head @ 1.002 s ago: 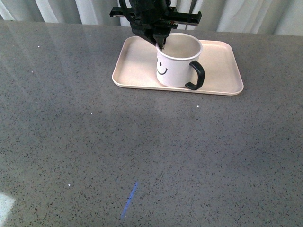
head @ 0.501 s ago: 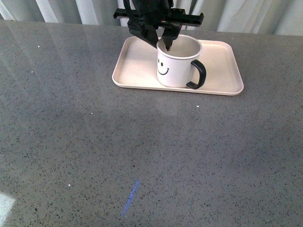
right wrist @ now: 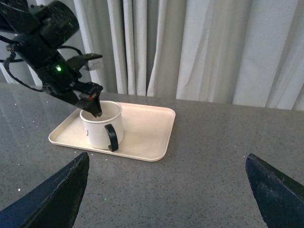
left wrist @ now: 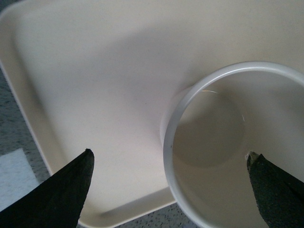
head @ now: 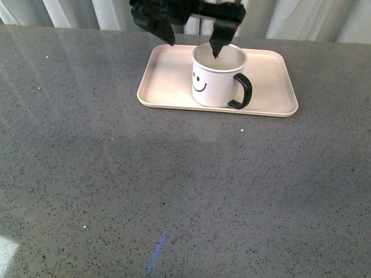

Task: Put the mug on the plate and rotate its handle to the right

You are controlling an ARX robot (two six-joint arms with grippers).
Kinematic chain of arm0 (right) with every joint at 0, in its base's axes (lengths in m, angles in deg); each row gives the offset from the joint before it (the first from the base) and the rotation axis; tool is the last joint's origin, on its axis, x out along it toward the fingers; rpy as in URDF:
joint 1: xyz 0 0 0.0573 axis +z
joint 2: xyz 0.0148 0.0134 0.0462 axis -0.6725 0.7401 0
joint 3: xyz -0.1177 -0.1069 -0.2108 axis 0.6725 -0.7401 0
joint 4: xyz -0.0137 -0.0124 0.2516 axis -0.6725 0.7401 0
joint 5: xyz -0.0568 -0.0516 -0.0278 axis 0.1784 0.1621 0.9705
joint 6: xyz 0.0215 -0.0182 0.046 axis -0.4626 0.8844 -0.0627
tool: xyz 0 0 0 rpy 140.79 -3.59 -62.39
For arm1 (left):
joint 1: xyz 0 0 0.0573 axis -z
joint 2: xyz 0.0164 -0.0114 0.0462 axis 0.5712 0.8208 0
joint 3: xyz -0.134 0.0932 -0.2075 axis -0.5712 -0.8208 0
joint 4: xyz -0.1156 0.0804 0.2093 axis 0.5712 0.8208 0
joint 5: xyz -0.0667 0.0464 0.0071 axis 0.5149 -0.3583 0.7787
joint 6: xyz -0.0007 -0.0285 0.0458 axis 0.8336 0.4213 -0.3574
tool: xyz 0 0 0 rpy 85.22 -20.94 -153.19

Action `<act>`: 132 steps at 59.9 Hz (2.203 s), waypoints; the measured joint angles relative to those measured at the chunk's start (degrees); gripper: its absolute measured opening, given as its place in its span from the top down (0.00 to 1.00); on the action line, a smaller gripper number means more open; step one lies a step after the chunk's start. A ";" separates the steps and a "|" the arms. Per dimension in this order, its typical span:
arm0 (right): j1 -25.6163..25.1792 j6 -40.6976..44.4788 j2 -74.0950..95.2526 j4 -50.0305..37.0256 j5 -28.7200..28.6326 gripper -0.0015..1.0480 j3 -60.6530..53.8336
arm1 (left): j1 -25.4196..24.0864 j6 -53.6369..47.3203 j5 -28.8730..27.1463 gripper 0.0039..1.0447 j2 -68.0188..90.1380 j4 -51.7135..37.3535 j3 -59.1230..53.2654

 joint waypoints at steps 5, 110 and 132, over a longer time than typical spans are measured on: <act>0.00 0.00 0.00 0.00 0.00 0.09 0.00 | -0.55 -0.22 -0.22 0.09 -3.72 -1.62 -2.91; 0.00 0.00 0.00 0.00 0.00 0.09 0.00 | -25.64 3.02 -4.66 0.99 -97.77 -89.00 -129.17; 0.00 0.00 0.00 0.00 0.00 0.09 0.00 | -25.64 3.02 -4.70 0.99 -114.33 -74.05 -130.29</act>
